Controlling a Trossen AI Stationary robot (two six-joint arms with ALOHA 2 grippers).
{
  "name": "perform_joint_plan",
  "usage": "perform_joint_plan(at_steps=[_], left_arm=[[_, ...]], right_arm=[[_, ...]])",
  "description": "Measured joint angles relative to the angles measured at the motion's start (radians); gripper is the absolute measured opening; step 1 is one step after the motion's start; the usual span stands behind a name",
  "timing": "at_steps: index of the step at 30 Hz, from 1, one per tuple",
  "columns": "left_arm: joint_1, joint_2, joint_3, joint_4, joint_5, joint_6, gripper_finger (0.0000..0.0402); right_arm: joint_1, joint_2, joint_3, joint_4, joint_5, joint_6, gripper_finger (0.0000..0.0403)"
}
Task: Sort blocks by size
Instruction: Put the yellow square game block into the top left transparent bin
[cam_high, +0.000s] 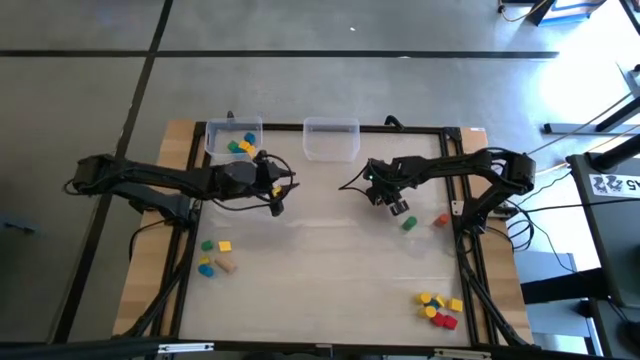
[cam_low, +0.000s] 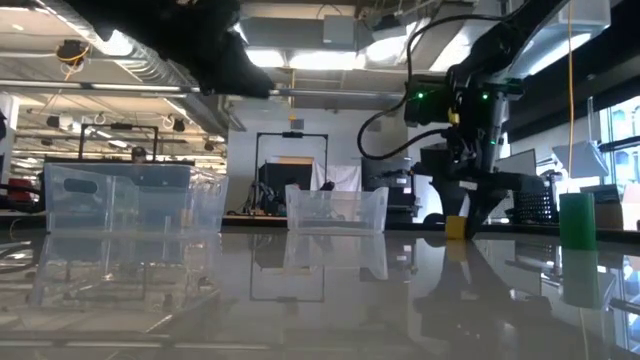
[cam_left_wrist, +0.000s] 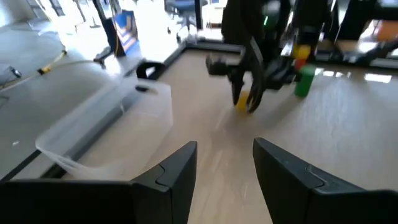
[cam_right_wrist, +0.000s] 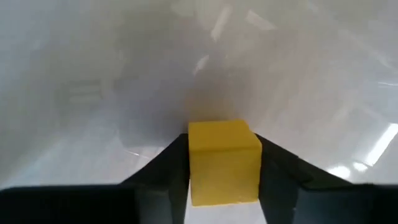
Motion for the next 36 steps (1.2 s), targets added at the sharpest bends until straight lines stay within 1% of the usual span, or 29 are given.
perform_joint_plan(at_steps=[1,6,8,10,12,14,16,18,23,26,31,36], left_arm=[[-0.001,-0.019,0.0,-0.001,0.0,0.0,0.0155],[0.0,-0.133,0.0,-0.064,0.0,0.008,0.0155],[-0.001,-0.18,0.0,-0.087,-0.003,0.024,0.0155],[0.001,-0.224,0.0,-0.099,-0.014,0.038,0.0155],[0.001,-0.26,0.0,-0.103,-0.031,0.059,0.0155],[0.001,-0.293,0.0,-0.104,-0.047,0.075,0.0155],[0.001,-0.323,0.0,-0.101,-0.062,0.082,0.0155],[0.001,-0.351,0.0,-0.102,-0.074,0.087,0.0155],[0.001,-0.397,0.0,-0.095,-0.085,0.068,0.0155],[0.001,-0.409,0.0,-0.084,-0.086,0.064,0.0155],[0.001,-0.422,0.0,-0.071,-0.086,0.057,0.0155],[0.0,-0.427,0.0,-0.07,-0.087,0.061,0.0155]], right_arm=[[-0.001,0.001,0.007,-0.007,0.005,0.0,0.0134],[0.0,0.0,0.092,-0.072,-0.007,0.013,0.0135],[0.0,0.0,0.137,-0.069,-0.022,0.034,0.0145],[0.0,0.0,0.179,-0.03,-0.042,0.056,0.0154],[-0.001,0.0,0.212,0.059,-0.075,0.079,0.0153],[-0.001,0.0,0.235,0.17,-0.1,0.104,0.0144],[-0.001,0.005,0.248,0.311,-0.117,0.126,0.0136],[-0.001,0.022,0.257,0.461,-0.126,0.164,0.0135],[-0.001,0.133,0.3,0.753,-0.126,0.269,0.015],[0.001,0.227,0.37,0.842,-0.126,0.285,0.0152],[0.001,0.39,0.55,0.878,-0.124,0.293,0.0143],[-0.001,0.548,0.756,0.881,-0.12,0.292,0.0148]])
